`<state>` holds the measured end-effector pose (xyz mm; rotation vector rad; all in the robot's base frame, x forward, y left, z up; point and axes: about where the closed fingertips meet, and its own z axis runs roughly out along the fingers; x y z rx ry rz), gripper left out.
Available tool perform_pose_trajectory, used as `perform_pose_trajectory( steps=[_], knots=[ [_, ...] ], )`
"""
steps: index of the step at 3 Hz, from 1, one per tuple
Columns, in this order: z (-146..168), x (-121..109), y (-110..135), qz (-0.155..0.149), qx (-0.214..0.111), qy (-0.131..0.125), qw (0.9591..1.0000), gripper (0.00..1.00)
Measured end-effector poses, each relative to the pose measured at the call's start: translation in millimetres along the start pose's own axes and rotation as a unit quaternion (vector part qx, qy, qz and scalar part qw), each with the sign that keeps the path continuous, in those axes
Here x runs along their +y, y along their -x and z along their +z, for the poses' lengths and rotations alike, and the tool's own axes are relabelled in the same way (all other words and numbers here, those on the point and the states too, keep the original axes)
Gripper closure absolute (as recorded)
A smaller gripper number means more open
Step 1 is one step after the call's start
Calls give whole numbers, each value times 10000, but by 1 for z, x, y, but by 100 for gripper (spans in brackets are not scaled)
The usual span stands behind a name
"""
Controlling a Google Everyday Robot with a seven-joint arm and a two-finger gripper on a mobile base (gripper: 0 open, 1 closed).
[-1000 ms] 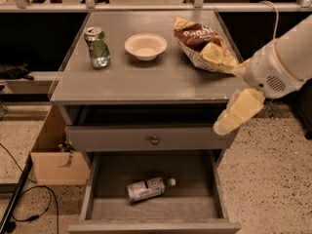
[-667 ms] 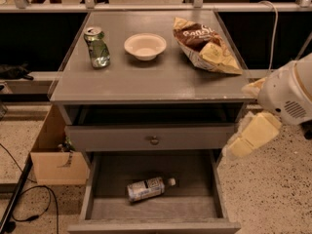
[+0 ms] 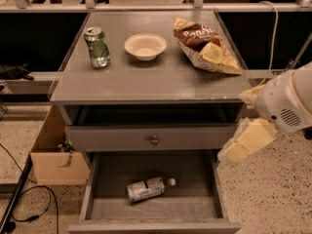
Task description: Pick blue plastic bottle from middle drawer and place on counter
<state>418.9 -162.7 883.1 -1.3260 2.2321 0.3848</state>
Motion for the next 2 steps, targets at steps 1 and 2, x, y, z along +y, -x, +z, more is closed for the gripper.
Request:
perform_pose_trajectory(
  steps=[1,2],
  knots=[
    [48,19,-1,456,-526,240,9973,0],
    [139,64,-3,668,-1071,652,9899,0]
  ],
)
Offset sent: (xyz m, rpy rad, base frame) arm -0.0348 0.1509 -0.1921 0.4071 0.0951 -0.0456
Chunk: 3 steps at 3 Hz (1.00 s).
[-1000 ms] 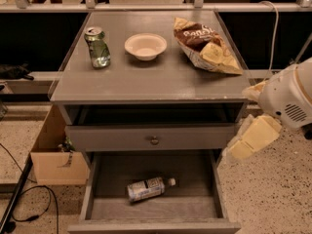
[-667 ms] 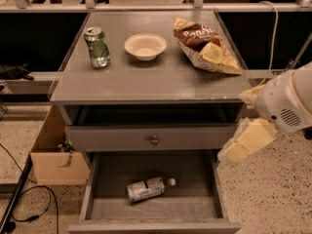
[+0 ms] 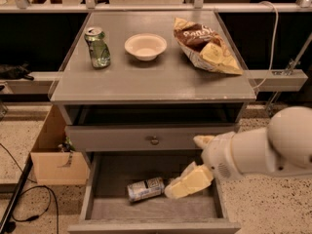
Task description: Pick blue plastic bottle from middle drawer and place on counter
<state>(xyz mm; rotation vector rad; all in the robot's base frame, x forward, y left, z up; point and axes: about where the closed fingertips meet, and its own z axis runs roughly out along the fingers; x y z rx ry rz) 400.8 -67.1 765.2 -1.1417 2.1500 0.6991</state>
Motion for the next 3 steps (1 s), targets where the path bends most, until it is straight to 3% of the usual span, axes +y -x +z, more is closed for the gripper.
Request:
perform_pose_trajectory(
  steps=[1,3],
  knots=[
    [50,5,-18,-59,-120,117,9998,0],
    [63,8,-20,-104,-60,73,9999,0]
  ],
)
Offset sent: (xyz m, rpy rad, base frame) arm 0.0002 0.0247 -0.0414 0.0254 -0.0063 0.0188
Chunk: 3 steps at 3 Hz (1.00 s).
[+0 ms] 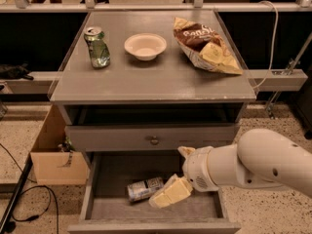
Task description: Pick blue plastic bottle from middle drawer and place on counter
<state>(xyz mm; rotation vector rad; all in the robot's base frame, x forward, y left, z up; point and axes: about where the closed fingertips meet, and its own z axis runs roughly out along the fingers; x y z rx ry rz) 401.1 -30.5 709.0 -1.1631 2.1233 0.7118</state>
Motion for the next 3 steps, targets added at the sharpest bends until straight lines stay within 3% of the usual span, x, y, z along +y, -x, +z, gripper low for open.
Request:
perform_pose_trajectory(
  steps=[2,3],
  knots=[
    [43,-31,-55,10,325,-332,9989,0],
    [66,-78,-76,-76,482,-707,9963,0]
  ],
)
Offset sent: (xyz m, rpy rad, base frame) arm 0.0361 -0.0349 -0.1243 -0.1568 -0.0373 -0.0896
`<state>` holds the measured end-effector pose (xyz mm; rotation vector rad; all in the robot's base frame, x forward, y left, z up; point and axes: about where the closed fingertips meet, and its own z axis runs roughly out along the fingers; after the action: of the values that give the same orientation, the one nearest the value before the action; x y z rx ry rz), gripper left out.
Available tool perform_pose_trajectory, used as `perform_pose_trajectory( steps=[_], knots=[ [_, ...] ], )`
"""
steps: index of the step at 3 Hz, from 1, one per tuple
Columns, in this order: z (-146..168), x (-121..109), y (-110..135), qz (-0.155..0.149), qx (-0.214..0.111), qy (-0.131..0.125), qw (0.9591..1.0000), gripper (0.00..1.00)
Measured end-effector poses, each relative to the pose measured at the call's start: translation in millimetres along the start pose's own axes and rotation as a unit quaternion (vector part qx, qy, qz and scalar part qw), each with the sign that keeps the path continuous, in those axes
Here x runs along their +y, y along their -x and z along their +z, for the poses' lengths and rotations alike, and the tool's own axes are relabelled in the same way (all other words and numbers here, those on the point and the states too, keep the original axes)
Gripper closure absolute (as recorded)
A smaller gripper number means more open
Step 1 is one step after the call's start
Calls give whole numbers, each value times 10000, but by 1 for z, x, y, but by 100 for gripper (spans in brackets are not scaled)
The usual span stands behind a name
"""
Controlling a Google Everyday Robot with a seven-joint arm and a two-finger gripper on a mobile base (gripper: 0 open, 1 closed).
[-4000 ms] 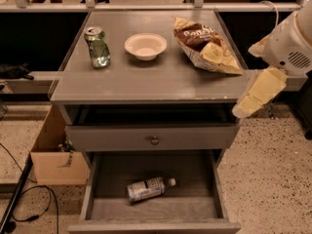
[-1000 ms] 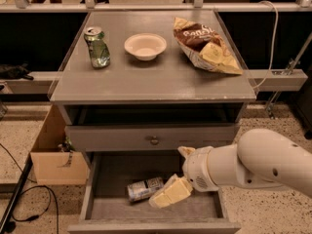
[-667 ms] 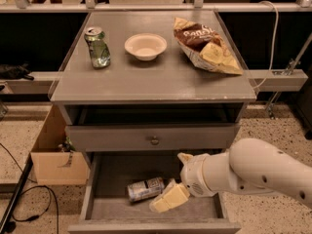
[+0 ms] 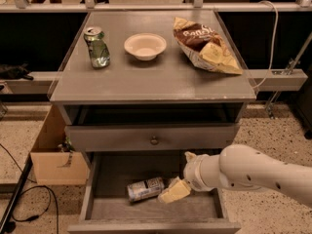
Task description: Pick blue plastic bottle from middle drawer and place on counter
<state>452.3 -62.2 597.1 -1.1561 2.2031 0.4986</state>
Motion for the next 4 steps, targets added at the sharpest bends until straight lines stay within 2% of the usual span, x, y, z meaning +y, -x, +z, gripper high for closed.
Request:
perform_pose_trajectory(
  steps=[1,2,3,4],
  knots=[
    [9,2,-3,7,6,20,10000,0],
    [45,4,-25,87,231,137,9996,0],
    [99,-2,-42,18,515,278,9983,0],
    [130,-7,-49,-51,670,351,9971,0]
  ],
)
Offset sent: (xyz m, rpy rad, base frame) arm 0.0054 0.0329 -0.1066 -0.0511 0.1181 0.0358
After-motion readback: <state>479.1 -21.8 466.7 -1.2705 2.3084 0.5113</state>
